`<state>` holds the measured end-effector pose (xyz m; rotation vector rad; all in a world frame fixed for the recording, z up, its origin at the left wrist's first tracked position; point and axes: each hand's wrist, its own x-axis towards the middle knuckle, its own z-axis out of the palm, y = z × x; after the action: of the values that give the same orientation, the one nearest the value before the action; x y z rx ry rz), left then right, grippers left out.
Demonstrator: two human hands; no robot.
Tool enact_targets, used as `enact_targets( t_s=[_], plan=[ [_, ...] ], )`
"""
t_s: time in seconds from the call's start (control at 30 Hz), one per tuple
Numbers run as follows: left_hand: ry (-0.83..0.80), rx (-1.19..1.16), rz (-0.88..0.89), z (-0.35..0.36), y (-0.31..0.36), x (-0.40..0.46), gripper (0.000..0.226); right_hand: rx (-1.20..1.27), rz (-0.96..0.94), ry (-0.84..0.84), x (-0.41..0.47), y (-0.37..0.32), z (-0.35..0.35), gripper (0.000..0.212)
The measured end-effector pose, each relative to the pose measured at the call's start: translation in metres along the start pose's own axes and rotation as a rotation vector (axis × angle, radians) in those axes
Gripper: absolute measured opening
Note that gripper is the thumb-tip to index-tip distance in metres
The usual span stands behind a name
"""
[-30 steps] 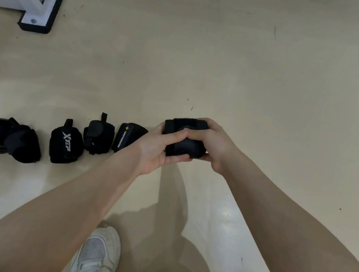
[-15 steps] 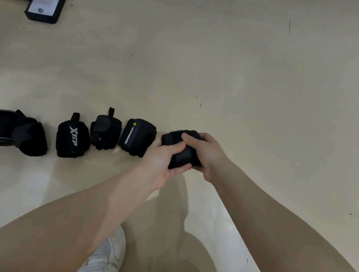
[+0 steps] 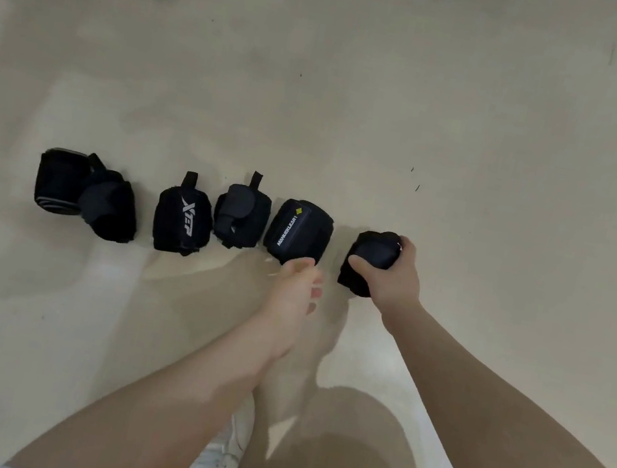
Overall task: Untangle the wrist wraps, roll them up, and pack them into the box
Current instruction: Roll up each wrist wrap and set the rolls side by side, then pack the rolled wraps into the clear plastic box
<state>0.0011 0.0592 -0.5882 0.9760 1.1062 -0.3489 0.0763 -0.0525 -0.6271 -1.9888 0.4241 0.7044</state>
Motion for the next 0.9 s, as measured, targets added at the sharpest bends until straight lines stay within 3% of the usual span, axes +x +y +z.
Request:
enact_targets(
  t_s=[0.1,0.2,0.27,0.33,0.47,0.6,0.73,0.9],
  plan=[
    [-0.016,-0.045,0.031,-0.014,0.018,0.004,0.015,-0.082,0.032,-0.092,0.012,0.003,0.014,0.091],
    [0.022,0.047,0.133,-0.028,0.033,0.008,0.019,-0.457,0.002,0.016,0.02,-0.002,0.031,0.084],
    [0.039,0.059,0.199,-0.04,0.042,0.009,0.021,-0.626,-0.158,0.118,0.012,-0.018,0.043,0.074],
    [0.08,0.098,0.283,-0.061,0.052,0.012,0.022,-0.602,-0.381,0.105,-0.001,-0.042,0.06,0.063],
    [0.233,0.281,0.504,-0.129,0.069,0.017,0.03,-0.441,-0.554,-0.239,-0.038,-0.093,0.115,0.067],
    [0.511,0.396,0.605,-0.214,0.095,0.029,0.042,-0.427,-0.473,-0.519,-0.061,-0.129,0.179,0.079],
    [0.682,0.574,0.547,-0.279,0.108,0.057,0.061,-0.679,-0.472,-0.56,-0.062,-0.13,0.235,0.082],
    [0.626,0.558,0.369,-0.317,0.108,0.089,0.077,-0.804,-0.488,-0.565,-0.061,-0.121,0.291,0.086]
  ],
)
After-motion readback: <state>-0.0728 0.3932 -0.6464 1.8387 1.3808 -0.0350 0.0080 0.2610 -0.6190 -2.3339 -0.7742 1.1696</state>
